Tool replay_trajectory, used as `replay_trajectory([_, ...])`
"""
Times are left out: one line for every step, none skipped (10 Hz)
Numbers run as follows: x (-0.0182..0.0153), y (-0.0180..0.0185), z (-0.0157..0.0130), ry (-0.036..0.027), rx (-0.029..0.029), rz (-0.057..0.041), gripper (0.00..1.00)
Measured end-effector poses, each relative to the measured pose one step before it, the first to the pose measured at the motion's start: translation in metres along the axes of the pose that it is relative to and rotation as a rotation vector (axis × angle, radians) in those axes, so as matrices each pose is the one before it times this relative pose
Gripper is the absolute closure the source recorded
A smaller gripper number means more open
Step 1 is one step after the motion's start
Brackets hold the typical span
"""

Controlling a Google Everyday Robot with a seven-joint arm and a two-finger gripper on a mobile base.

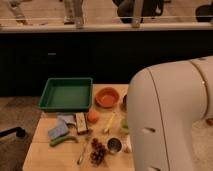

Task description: Place brush in purple bowl

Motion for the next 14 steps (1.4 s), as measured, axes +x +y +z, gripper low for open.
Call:
replay_trajectory([-0.00029,0.00097,-0.00417,0.01383,-0.00041,0.00387,1.0])
replay_trajectory([-0.00068,-0.0001,-0.00259,0.00756,0.00067,0.00173,1.0])
replay_trajectory([0.0002,0.00016,-0.0036,0.01276,-0.00067,0.00168,1.0])
replay_trajectory([0.00002,0.00071,-0.00441,0.01476,-0.00123,0.0028,1.0])
replay_trajectory([0.00024,-0.00033,-0.0031,0.00966,-0.00019,0.00063,1.0])
replay_trajectory([0.00085,-0.00113,-0.00446,0.01407,-0.00141,0.00053,1.0])
replay_trajectory([0.00052,-0.00089,-0.00464,0.01245,-0.001,0.00057,1.0])
replay_trajectory([0.00024,-0.00057,-0.00395,0.0086,-0.00072,0.00036,1.0])
replay_trajectory([0.00176,-0.00208,-0.00484,0.01077,-0.00264,-0.00501,1.0])
replay_trajectory([0.00339,-0.0045,-0.00752,0.01704,-0.00434,-0.00739,1.0])
replay_trajectory([0.00355,-0.00434,-0.00685,0.01342,-0.00347,-0.00633,1.0])
replay_trajectory([0.00205,-0.00275,-0.00347,0.00673,-0.00259,-0.00546,1.0])
replay_trajectory([0.00394,-0.00535,-0.00496,0.01061,-0.00296,-0.00843,1.0])
replay_trajectory([0.0036,-0.00713,-0.00455,0.00783,-0.00429,-0.01158,1.0])
